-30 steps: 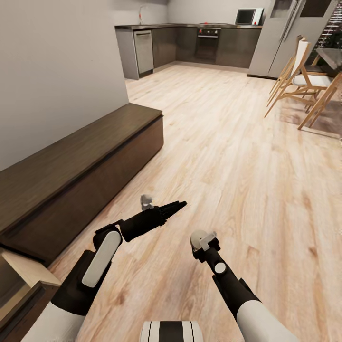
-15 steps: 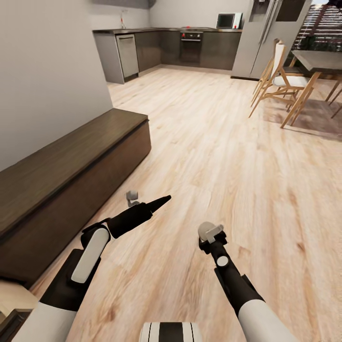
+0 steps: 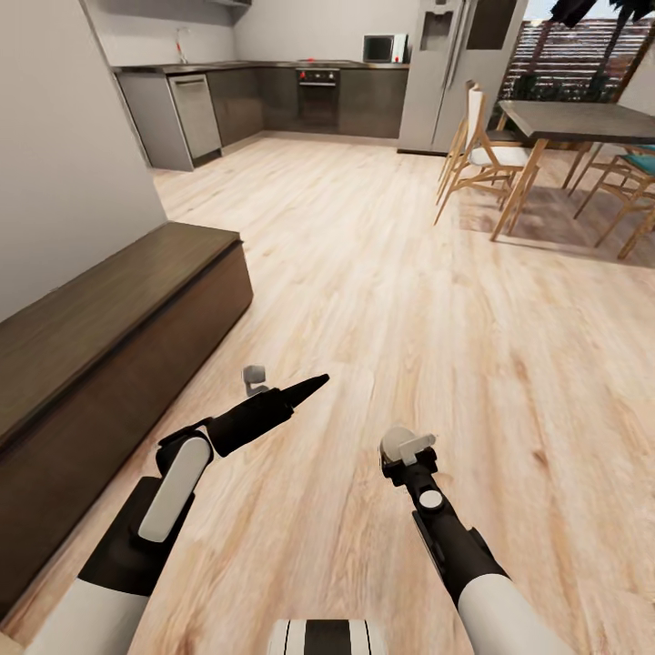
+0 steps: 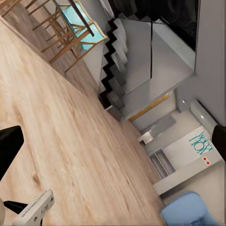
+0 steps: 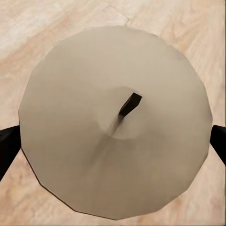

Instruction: Place each of the two pumpkins and all three candles from the living room inside a cabinet in the living room (use any cabinet), then make sure every cabinet is closed, and position the cauldron so it is next to a table in the living room.

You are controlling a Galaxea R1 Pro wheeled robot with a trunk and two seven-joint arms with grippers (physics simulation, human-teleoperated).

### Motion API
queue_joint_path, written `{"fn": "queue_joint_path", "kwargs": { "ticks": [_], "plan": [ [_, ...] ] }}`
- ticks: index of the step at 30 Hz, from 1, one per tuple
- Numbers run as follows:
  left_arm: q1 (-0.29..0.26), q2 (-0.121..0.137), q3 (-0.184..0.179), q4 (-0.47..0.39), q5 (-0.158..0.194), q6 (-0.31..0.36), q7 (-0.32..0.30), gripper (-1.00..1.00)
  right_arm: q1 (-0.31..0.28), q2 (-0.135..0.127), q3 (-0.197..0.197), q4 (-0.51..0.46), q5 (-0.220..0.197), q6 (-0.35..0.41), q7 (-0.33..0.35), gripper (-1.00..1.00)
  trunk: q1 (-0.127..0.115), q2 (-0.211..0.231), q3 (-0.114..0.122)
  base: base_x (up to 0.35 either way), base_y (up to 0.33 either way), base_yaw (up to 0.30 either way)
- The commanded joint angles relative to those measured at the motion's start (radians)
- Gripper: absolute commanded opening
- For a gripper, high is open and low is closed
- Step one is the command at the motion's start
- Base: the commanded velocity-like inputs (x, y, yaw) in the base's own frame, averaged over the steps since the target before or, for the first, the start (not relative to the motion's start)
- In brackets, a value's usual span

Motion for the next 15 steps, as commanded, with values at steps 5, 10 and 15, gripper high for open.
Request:
{"fn": "queue_joint_path", "kwargs": {
  "ticks": [5,10,15],
  "plan": [
    [0.000,0.002,0.000,0.000,0.000,-0.001,0.000,1.00,0.000,0.001,0.000,0.000,-0.001,0.000,0.000,-1.00,0.000,0.000,0.004,0.081,0.000,-0.263],
    [0.000,-0.002,-0.001,0.001,-0.002,-0.001,0.000,1.00,0.000,0.001,0.000,0.000,-0.003,0.000,0.000,-1.00,0.000,0.000,0.008,0.080,0.000,-0.266],
    [0.000,0.001,0.000,0.001,-0.002,-0.001,0.000,1.00,0.000,0.005,0.000,0.002,-0.005,-0.001,0.000,-1.00,0.000,0.000,0.012,0.080,0.000,-0.266]
  ]
}}
